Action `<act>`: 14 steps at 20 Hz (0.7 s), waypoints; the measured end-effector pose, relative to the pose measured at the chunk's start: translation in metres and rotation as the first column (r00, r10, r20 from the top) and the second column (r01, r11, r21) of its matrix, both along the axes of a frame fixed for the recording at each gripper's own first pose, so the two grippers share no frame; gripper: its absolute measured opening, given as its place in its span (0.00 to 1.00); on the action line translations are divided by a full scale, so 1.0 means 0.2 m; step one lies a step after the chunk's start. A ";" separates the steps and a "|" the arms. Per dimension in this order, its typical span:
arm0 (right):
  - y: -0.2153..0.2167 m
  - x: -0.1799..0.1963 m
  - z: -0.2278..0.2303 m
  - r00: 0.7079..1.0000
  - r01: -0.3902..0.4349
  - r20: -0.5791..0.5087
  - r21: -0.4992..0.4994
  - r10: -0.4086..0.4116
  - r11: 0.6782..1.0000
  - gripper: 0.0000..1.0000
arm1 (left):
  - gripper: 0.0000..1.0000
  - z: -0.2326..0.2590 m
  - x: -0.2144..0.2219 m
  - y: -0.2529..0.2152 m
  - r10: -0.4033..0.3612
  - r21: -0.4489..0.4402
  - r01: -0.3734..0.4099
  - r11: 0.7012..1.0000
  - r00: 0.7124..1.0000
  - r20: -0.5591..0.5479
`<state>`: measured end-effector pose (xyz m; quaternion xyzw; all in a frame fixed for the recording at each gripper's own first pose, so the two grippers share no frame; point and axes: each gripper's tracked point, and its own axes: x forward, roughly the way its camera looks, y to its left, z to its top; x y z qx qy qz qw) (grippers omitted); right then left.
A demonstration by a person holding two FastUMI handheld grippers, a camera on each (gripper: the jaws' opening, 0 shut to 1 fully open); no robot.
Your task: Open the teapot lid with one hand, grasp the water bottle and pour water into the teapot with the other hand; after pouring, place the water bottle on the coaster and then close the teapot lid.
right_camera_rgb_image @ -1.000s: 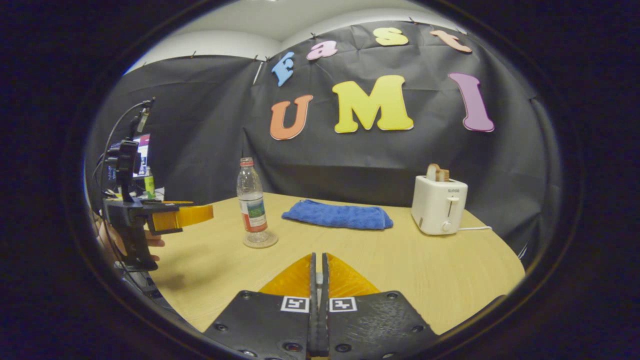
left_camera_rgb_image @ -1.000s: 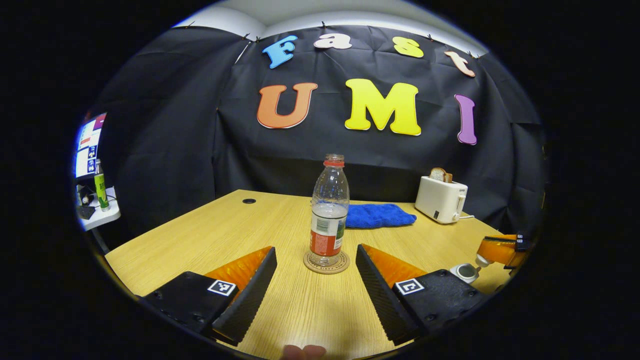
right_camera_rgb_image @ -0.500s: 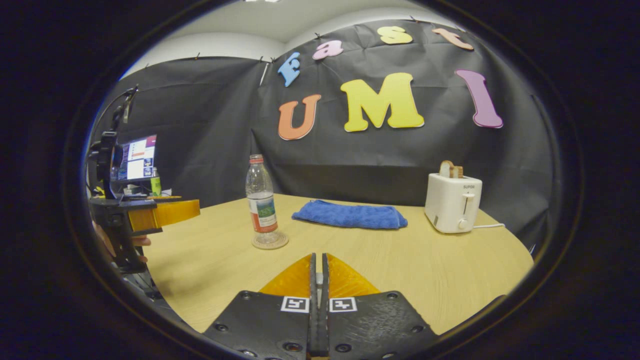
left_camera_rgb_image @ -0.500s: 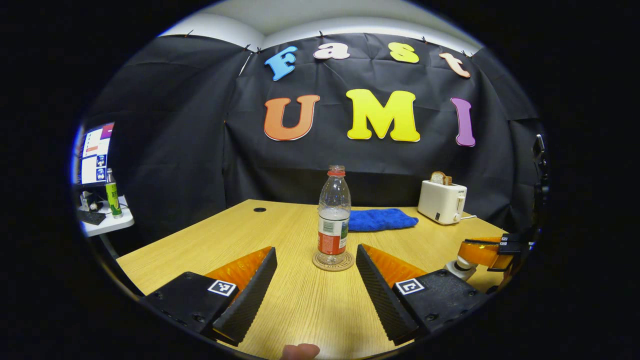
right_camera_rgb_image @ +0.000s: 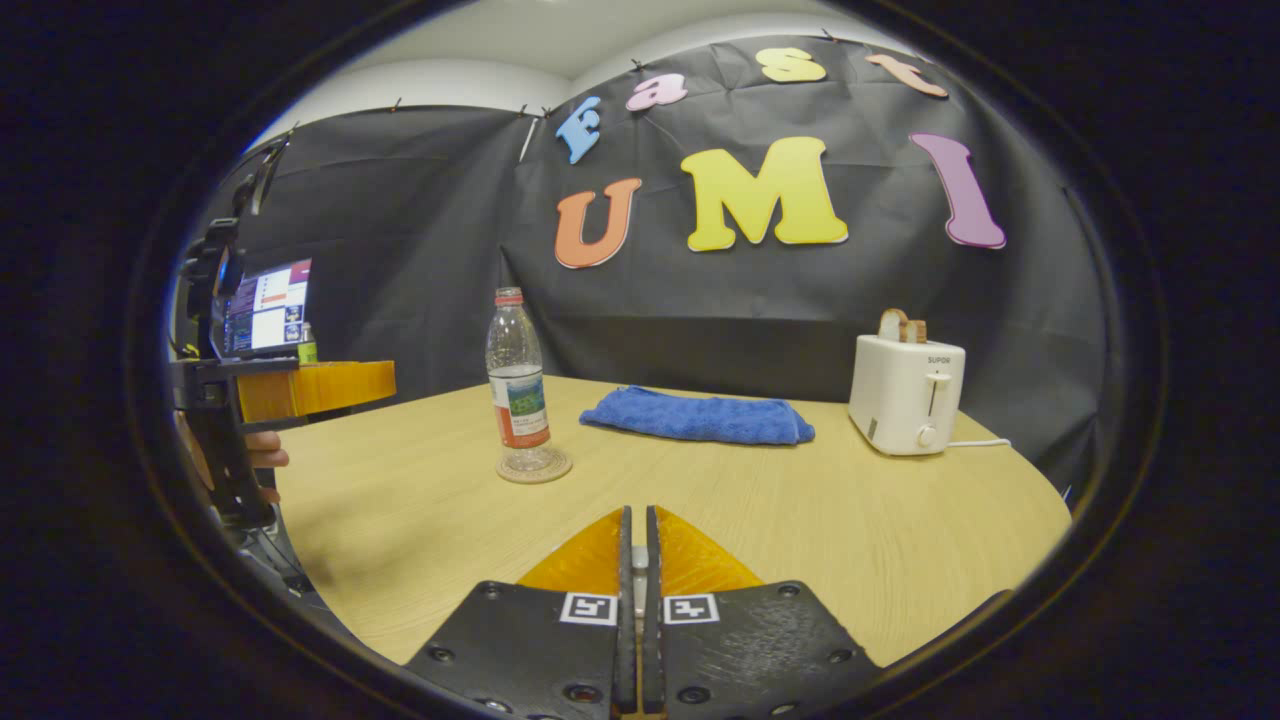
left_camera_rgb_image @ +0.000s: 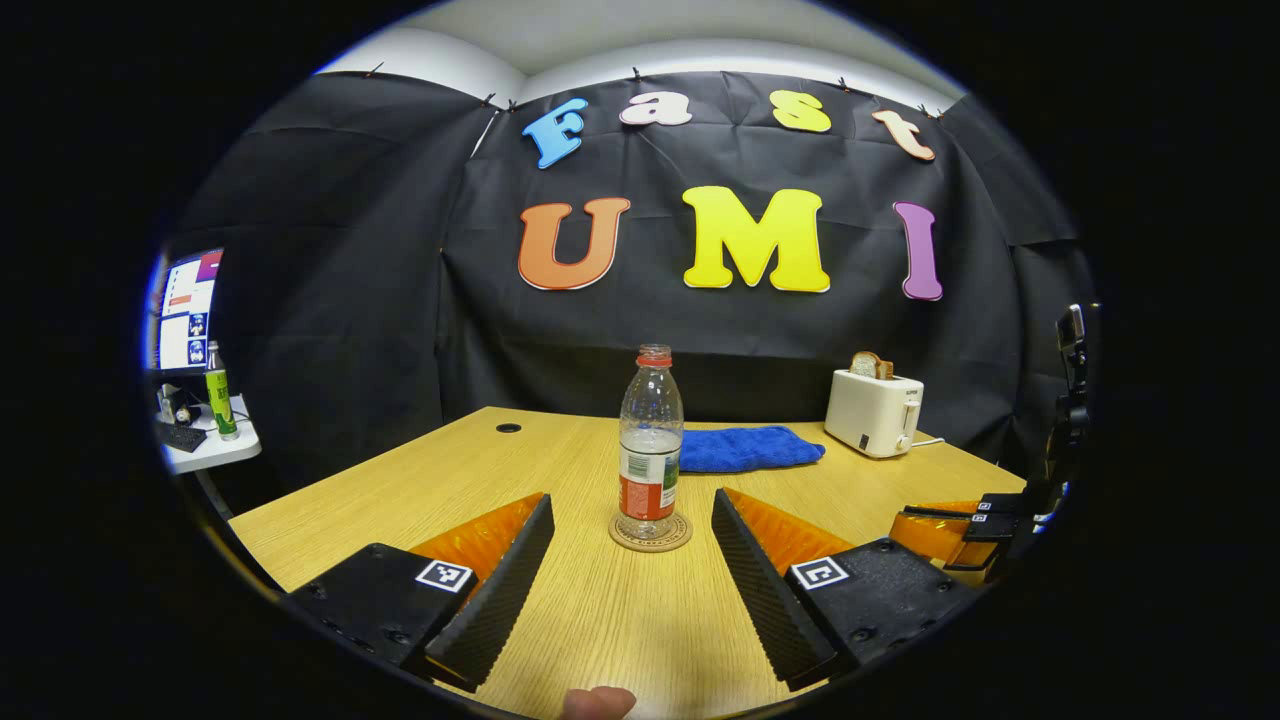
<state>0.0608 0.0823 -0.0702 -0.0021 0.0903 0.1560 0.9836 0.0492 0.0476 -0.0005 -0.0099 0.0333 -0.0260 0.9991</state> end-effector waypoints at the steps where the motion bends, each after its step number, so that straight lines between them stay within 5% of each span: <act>1: -0.01 -0.01 0.01 1.000 0.005 0.006 -0.008 -0.005 1.000 0.04 | 0.99 0.02 0.00 -0.02 -0.009 0.004 0.009 1.000 1.000 0.006; 3: -0.02 -0.02 0.05 0.999 0.020 0.027 -0.005 -0.020 1.000 0.12 | 0.99 0.05 -0.01 -0.06 -0.028 0.018 0.027 0.999 0.999 0.019; 8: -0.16 -0.11 0.33 0.977 0.130 0.171 -0.012 -0.126 0.991 0.88 | 0.99 0.19 -0.05 -0.15 -0.054 0.030 0.051 0.998 0.994 0.092; 10: -0.28 -0.15 0.46 0.954 0.202 0.223 0.020 -0.202 0.979 0.95 | 0.99 0.27 -0.09 -0.20 -0.073 0.035 0.069 0.997 0.989 0.125; 14: -0.51 -0.26 0.66 0.902 0.326 0.267 0.094 -0.339 0.941 0.95 | 0.99 0.37 -0.16 -0.34 -0.108 0.037 0.103 0.994 0.978 0.178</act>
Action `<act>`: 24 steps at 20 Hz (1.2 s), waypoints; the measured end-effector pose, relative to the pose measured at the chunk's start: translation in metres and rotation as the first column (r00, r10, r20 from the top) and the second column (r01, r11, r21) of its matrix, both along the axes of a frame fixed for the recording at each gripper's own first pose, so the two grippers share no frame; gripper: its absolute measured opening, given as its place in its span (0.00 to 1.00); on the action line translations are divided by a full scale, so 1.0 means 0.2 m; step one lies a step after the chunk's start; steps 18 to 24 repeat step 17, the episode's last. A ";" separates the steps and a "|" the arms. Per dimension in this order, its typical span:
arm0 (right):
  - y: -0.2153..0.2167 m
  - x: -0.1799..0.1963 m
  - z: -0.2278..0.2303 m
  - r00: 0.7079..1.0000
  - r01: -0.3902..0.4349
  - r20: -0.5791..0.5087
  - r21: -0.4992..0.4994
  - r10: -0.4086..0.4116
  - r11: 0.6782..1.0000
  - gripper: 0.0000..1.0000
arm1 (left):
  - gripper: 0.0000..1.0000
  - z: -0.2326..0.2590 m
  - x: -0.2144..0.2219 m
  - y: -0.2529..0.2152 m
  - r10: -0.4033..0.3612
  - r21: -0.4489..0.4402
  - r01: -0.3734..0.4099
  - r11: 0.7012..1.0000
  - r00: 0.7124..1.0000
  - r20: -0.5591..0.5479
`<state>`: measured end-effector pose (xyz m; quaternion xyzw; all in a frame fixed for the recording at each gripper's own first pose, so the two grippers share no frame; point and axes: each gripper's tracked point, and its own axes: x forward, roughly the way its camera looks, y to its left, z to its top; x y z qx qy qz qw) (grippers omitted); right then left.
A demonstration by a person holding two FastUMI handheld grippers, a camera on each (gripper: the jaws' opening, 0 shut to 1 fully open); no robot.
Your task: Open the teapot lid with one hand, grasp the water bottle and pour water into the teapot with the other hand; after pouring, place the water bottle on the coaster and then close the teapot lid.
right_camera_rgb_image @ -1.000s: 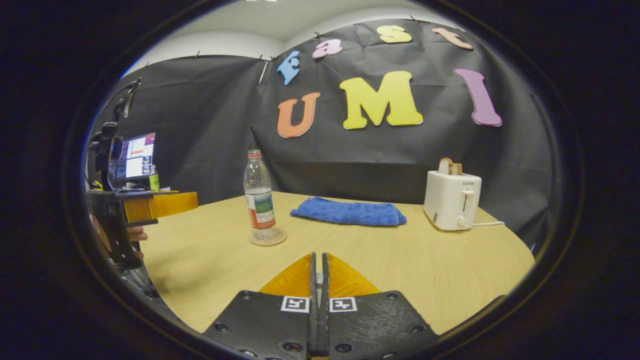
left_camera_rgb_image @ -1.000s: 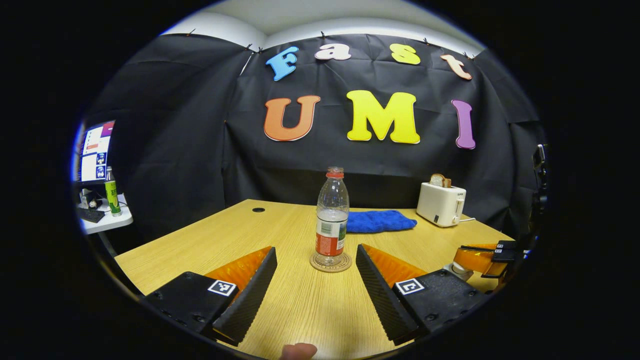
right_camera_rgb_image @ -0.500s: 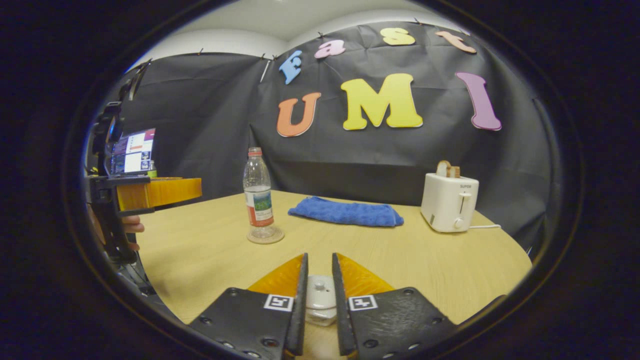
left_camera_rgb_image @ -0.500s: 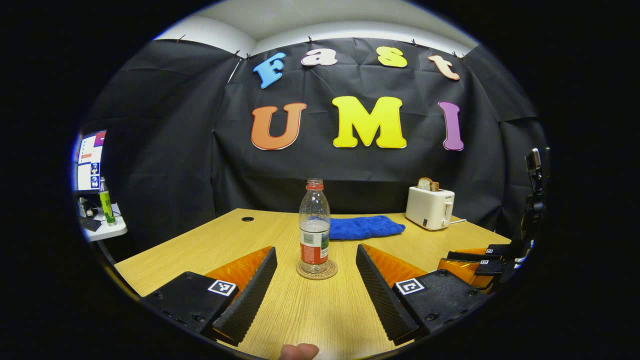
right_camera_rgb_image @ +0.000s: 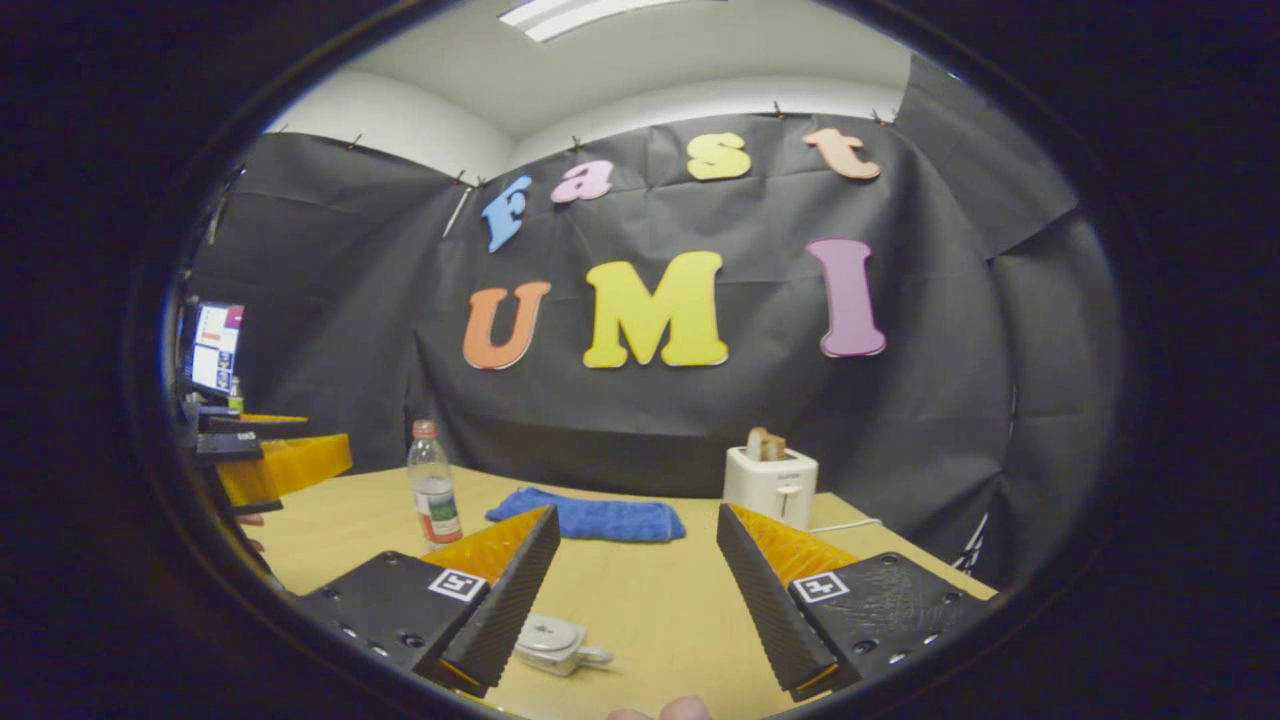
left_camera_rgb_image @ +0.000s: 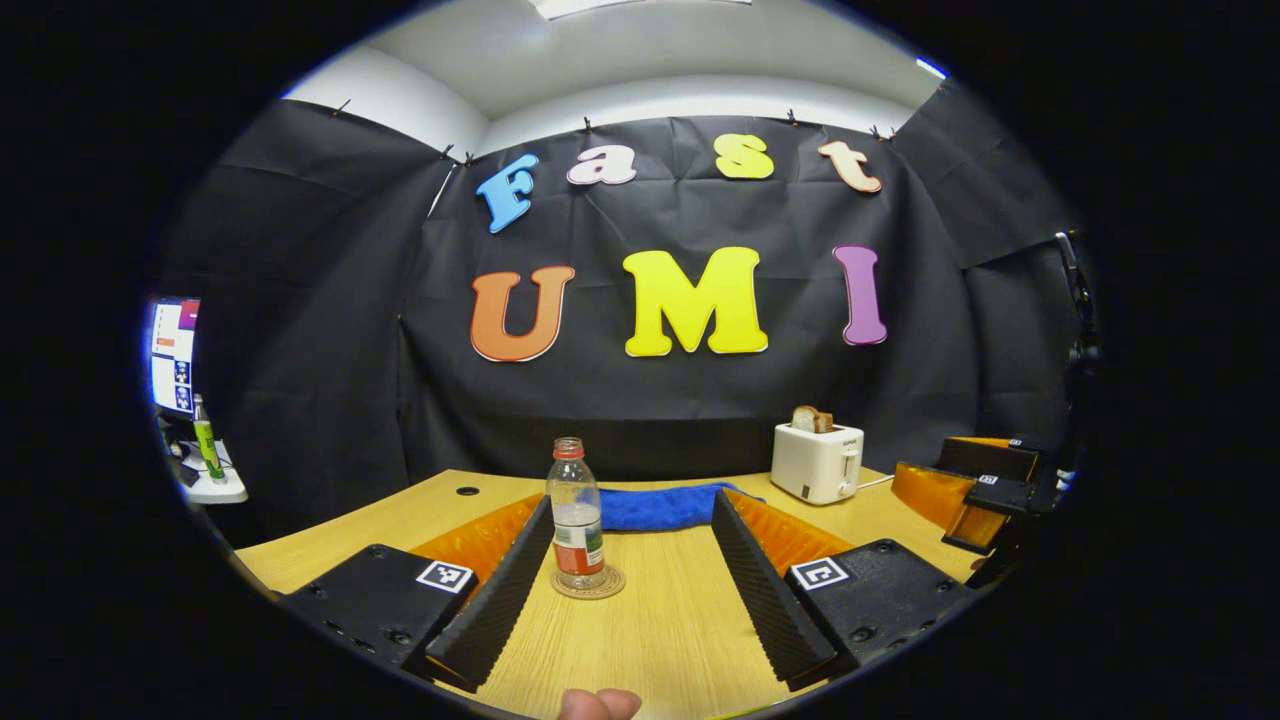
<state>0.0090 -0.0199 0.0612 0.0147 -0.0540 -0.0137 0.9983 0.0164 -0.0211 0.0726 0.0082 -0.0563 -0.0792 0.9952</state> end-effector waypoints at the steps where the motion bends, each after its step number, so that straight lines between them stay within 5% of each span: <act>1: -0.05 -0.03 0.04 1.000 0.025 0.011 -0.008 -0.025 1.000 0.95 | 0.99 0.00 -0.02 -0.04 -0.009 -0.005 0.009 1.000 1.000 0.003; 8: -0.12 -0.24 0.02 0.998 0.045 0.047 -0.002 -0.045 0.999 0.96 | 0.99 -0.01 -0.19 -0.24 -0.042 0.014 0.041 0.999 0.999 0.008; 17: -0.03 -0.48 0.09 0.997 0.010 0.077 0.007 -0.011 1.000 0.95 | 0.99 -0.02 -0.43 -0.17 0.034 0.029 -0.035 0.999 0.999 0.028; 24: -0.03 -0.48 0.09 0.997 0.010 0.077 0.007 -0.011 1.000 0.95 | 0.99 -0.02 -0.43 -0.17 0.034 0.029 -0.035 0.999 0.999 0.028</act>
